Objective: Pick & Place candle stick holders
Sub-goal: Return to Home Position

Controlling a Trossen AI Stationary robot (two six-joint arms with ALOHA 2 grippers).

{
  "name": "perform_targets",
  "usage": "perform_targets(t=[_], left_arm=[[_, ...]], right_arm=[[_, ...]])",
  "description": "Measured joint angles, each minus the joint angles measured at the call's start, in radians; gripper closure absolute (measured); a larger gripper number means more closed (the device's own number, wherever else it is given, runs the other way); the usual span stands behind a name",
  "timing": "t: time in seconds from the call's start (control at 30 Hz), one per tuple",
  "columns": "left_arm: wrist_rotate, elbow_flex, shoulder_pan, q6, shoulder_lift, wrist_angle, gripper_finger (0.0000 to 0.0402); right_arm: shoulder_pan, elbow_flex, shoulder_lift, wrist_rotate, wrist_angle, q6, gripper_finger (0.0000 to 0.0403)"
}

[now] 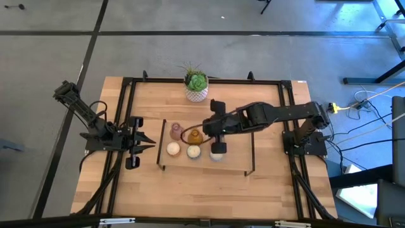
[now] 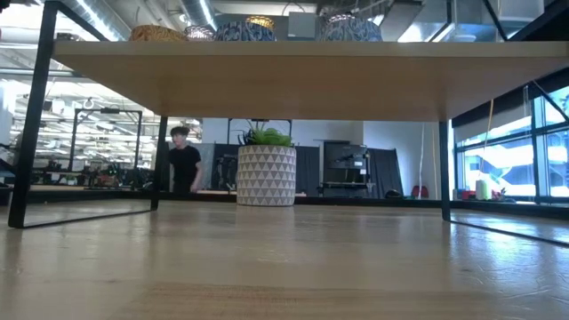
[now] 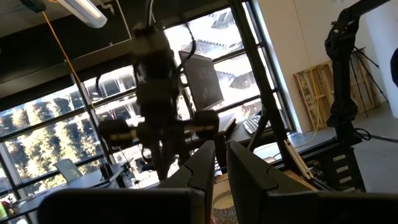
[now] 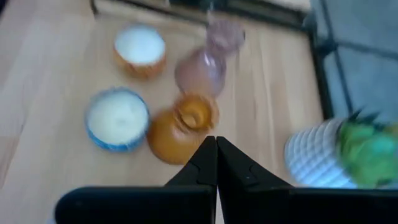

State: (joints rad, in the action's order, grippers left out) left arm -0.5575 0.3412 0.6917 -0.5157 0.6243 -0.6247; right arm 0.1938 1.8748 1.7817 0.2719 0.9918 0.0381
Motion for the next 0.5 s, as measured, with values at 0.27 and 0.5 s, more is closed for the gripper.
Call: perform_targets(t=[0.27, 0.5], left_arm=[[0.0, 0.0, 0.0, 0.014, 0.0, 0.0, 0.0365], [-0.001, 0.0, 0.0, 0.032, 0.0, 0.008, 0.0365]], right_arm=[[0.168, 0.044, -0.051, 0.08, -0.108, 0.06, 0.0403], [0.363, -0.067, -0.092, 0.356, -0.177, 0.088, 0.0403]])
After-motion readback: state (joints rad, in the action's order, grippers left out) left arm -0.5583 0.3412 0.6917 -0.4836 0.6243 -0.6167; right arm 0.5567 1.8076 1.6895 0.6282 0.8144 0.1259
